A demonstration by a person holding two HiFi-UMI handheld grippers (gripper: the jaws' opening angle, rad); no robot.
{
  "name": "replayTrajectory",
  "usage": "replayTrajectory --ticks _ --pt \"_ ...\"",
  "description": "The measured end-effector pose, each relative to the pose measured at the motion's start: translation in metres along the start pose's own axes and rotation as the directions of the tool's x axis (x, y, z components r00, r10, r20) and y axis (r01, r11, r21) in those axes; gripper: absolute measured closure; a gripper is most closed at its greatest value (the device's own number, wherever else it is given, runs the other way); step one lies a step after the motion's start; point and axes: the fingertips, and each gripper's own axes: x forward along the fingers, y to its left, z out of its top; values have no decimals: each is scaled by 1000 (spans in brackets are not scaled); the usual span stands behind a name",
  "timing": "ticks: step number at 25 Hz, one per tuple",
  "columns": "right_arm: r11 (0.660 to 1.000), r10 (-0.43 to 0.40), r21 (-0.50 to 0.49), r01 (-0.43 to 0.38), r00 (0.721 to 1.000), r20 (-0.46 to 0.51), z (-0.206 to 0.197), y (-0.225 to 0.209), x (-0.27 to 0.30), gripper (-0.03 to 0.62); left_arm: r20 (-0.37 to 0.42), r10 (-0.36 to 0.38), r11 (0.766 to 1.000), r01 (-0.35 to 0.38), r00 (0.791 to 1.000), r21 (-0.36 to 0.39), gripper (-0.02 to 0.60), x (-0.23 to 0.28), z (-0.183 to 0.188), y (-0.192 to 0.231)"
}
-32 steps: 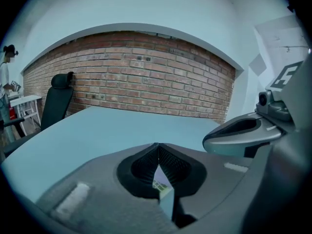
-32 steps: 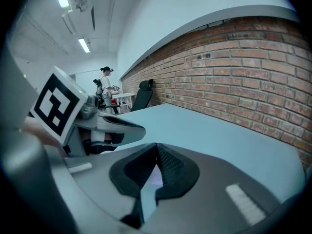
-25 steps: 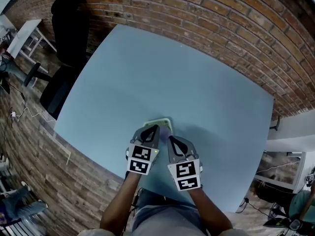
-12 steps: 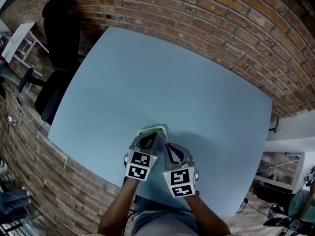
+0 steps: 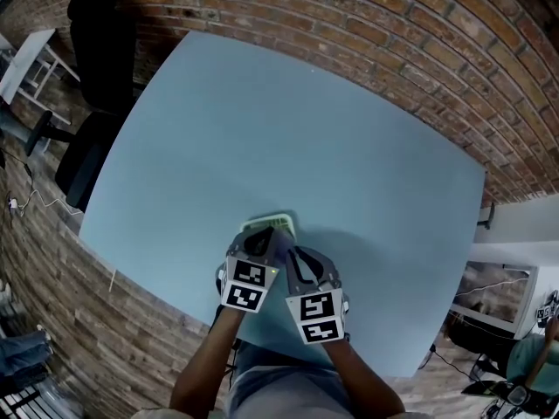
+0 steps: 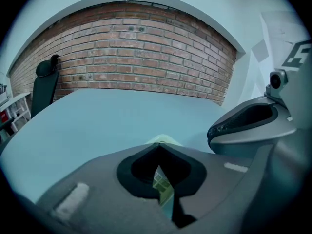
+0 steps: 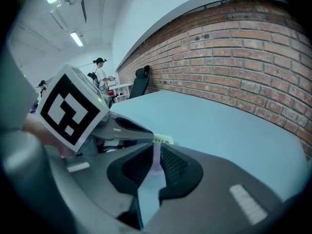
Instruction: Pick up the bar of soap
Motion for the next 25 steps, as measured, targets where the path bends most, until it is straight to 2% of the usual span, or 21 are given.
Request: replayTrajectory --ticks 6,10,13,16,19,20,21,24,25 --pt "998 4 68 -2 1000 -25 -10 -2 6 516 -16 -12 1000 12 1000 -6 580 0 -7 2" --pt "989 -9 144 16 999 -49 -21 -7 13 445 -27 -9 1000 8 1000 -12 580 -2 -13 4" --pt "975 6 223 6 999 -52 -25 -10 16 427 -14 -5 1000 4 1000 -19 580 -4 -10 6" --pt "941 56 336 -39 998 -40 -27 -11 20 421 -9 -8 1000 7 1000 -26 580 -3 -10 6" --pt "866 168 483 -129 985 -38 -33 -2 28 383 -7 -8 1000 8 1000 -29 579 -3 -10 6" --pt "853 190 501 -144 981 -42 -36 1 30 380 -6 -7 1000 7 1000 -29 580 -3 -10 6" --pt "860 189 491 -142 981 -47 -37 2 30 371 -7 -5 1000 5 1000 -27 579 -3 -11 6" --pt "927 115 363 -95 993 -33 -28 1 26 398 -6 -1 1000 1 1000 -8 580 0 -13 4" --pt "938 100 335 -88 995 -20 -24 1 25 408 -6 1 1000 -1 1000 -3 580 1 -15 4"
